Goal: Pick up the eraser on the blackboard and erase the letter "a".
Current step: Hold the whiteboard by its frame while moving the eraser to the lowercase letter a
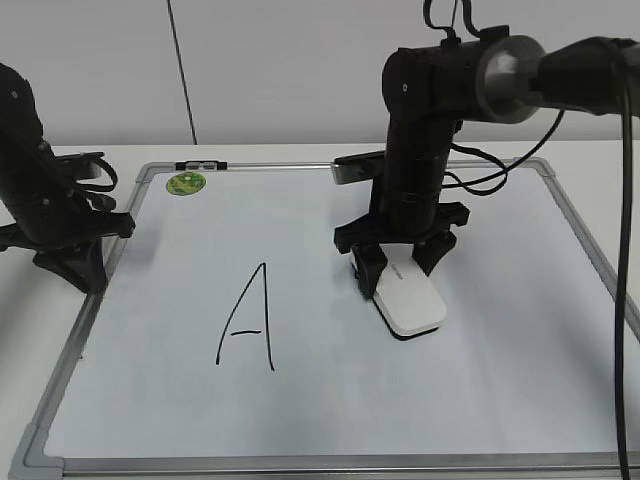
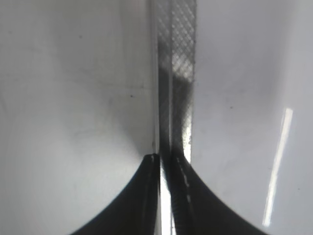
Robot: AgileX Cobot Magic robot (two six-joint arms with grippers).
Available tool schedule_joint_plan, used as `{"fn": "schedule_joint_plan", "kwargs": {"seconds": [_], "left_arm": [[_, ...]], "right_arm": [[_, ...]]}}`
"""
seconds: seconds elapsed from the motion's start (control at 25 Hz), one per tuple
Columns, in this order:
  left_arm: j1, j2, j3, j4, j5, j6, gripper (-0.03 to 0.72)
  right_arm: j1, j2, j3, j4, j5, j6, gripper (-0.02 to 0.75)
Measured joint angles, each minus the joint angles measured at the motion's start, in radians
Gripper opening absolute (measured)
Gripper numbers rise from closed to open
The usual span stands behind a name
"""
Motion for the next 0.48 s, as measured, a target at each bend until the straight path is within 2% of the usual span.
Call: {"fn": "schedule_joint_plan", "kwargs": {"seconds": [0.48], "left_arm": [[0.0, 0.0, 0.0, 0.0, 0.0, 0.002, 0.055]], "right_arm": [[0.009, 0.01, -0.012, -0.022, 0.004, 0.007, 0.519]]}}
